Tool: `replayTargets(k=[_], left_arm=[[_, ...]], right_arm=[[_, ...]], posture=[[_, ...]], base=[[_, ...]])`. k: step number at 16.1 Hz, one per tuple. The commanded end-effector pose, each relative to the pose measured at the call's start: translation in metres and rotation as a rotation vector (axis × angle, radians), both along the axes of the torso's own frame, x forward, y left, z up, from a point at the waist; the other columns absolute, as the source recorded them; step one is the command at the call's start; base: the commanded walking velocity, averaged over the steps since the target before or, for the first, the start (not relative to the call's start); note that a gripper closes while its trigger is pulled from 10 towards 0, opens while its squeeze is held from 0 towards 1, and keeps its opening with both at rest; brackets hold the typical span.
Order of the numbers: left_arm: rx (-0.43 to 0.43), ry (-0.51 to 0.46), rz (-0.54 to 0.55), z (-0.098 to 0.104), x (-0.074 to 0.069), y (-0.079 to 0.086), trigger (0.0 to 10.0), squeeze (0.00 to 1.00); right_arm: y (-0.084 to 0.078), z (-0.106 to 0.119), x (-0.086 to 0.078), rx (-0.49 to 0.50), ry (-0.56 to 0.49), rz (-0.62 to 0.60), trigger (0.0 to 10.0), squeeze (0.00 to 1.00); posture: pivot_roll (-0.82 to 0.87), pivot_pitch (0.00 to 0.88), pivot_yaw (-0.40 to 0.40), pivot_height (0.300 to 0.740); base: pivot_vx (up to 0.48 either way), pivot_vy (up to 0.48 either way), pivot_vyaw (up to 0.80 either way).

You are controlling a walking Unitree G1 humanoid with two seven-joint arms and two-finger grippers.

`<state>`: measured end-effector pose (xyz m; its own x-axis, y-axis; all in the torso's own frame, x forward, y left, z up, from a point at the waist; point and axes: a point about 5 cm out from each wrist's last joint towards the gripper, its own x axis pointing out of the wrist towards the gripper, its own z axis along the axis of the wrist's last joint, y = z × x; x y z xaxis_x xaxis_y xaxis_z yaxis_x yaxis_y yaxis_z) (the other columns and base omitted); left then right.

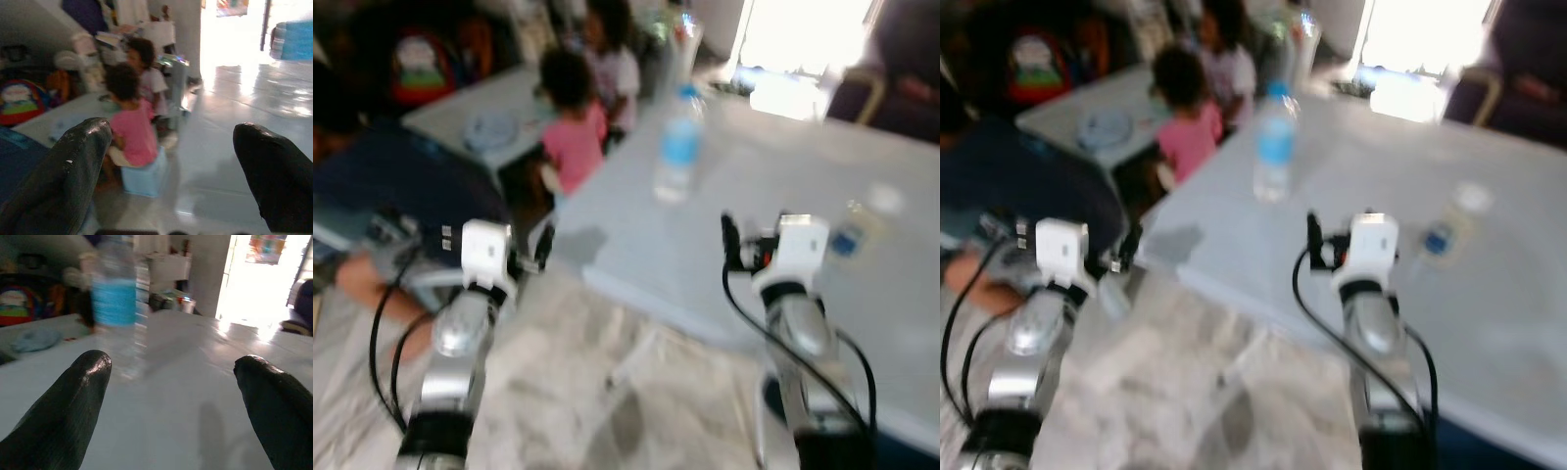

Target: Restocking fridge

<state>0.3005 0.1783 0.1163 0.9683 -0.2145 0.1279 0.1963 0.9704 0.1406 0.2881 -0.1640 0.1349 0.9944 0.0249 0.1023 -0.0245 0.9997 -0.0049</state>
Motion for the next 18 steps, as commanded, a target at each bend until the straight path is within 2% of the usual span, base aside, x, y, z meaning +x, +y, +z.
replayTargets(k=[1, 5, 8, 12, 14, 18], left_arm=[[0.015, -0.01, 0.031, 0.006, 0.0, 0.012, 10.0, 0.0], [0.037, -0.031, 0.015, 0.016, -0.001, 0.01, 10.0, 0.0], [0.019, 0.003, 0.028, 0.006, -0.012, 0.014, 10.0, 0.0], [-0.017, 0.096, 0.037, -0.011, -0.033, 0.018, 10.0, 0.0], [-0.026, 0.108, 0.044, -0.015, -0.033, 0.018, 10.0, 0.0], [-0.033, 0.101, 0.031, -0.011, -0.029, 0.016, 10.0, 0.0]], right_arm=[[0.011, 0.009, 0.004, 0.009, -0.033, 0.042, 10.0, 0.0], [0.015, 0.015, 0.006, 0.008, -0.048, 0.05, 10.0, 0.0], [0.022, 0.017, 0.004, 0.006, -0.058, 0.062, 10.0, 0.0], [0.025, 0.013, -0.004, -0.032, -0.065, 0.071, 10.0, 0.0], [0.025, 0.015, -0.002, -0.052, -0.074, 0.053, 10.0, 0.0], [0.03, 0.021, 0.001, -0.097, -0.114, 0.076, 10.0, 0.0]], posture=[[0.05, 0.073, -0.032, 0.74], [0.06, 0.12, -0.043, 0.74], [0.05, 0.125, -0.042, 0.74], [0.03, 0.109, -0.026, 0.74], [0.03, 0.097, -0.035, 0.74], [0.03, 0.088, -0.039, 0.74]], base=[[0.442, 0.0, 0.66], [0.403, 0.0, 0.28], [0.0, 0.0, 0.0], [0.0, 0.0, 0.0], [0.0, 0.0, -0.8], [0.0, 0.0, -0.8]])
